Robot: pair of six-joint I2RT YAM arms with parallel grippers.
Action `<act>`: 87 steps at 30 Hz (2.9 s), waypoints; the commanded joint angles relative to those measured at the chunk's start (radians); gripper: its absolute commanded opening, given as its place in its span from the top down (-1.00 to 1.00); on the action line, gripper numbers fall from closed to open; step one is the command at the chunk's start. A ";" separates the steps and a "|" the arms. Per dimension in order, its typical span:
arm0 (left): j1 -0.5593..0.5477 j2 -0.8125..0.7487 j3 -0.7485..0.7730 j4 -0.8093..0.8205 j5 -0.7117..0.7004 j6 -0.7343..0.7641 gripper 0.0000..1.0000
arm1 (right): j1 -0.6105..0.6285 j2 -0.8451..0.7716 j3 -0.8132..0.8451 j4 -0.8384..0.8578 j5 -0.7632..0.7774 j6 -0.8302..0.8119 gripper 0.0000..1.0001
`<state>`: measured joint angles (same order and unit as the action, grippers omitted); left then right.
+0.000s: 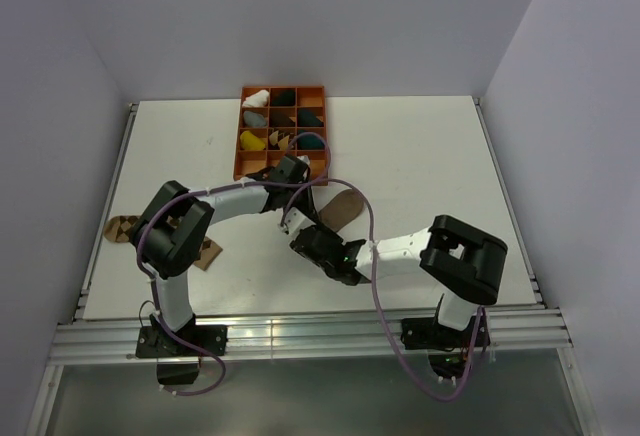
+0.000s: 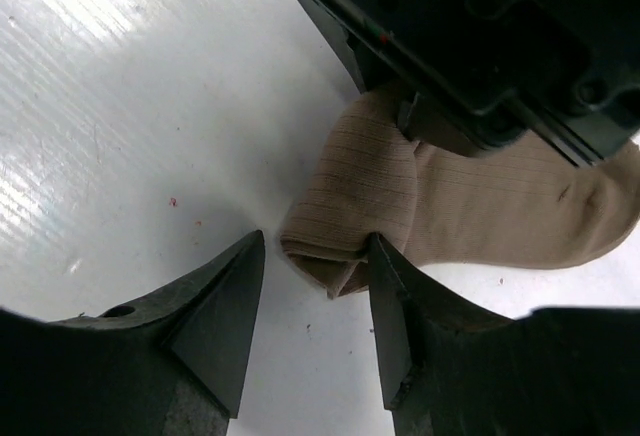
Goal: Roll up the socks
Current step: Roll the sock at the center of the board.
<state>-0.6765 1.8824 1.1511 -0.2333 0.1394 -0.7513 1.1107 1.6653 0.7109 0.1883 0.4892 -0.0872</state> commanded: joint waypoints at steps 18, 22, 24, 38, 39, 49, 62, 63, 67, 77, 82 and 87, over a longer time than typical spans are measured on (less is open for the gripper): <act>0.017 -0.077 -0.040 -0.077 -0.125 0.018 -0.34 | -0.075 -0.016 0.033 -0.026 -0.151 0.216 1.00; 0.046 -0.141 -0.097 -0.037 -0.164 -0.040 -0.58 | -0.144 -0.070 0.002 0.011 -0.319 0.254 1.00; 0.063 -0.184 -0.140 -0.009 -0.193 -0.077 -0.59 | -0.179 -0.100 -0.027 0.039 -0.435 0.291 1.00; 0.106 -0.313 -0.320 0.173 -0.155 -0.177 -0.57 | -0.439 -0.069 -0.076 0.217 -0.922 0.452 1.00; 0.107 -0.302 -0.312 0.172 -0.149 -0.174 -0.57 | -0.439 -0.064 -0.067 0.200 -0.929 0.446 1.00; 0.129 -0.194 -0.225 0.151 -0.149 -0.125 -0.43 | -0.437 -0.029 -0.021 0.126 -0.949 0.373 1.00; 0.129 -0.037 -0.090 0.175 -0.110 0.047 0.10 | -0.437 -0.024 0.061 0.017 -1.009 0.310 1.00; 0.129 -0.032 -0.091 0.183 -0.089 0.055 0.14 | -0.437 -0.025 0.064 0.011 -1.018 0.311 1.00; 0.111 -0.017 -0.103 0.222 -0.057 0.107 0.36 | -0.443 -0.018 0.074 0.019 -1.049 0.348 1.00; 0.058 -0.037 -0.149 0.302 -0.037 0.182 0.58 | -0.538 0.079 0.065 0.056 -1.178 0.428 1.00; 0.051 -0.031 -0.152 0.310 -0.018 0.199 0.56 | -0.568 0.111 0.058 0.086 -1.219 0.460 1.00; 0.045 -0.035 -0.151 0.310 -0.049 0.193 0.50 | -0.578 0.143 0.096 0.036 -1.209 0.454 1.00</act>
<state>-0.6220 1.8507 1.0080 0.0586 0.0959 -0.5827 0.5449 1.7760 0.7658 0.2405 -0.7277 0.3660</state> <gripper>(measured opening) 0.243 0.009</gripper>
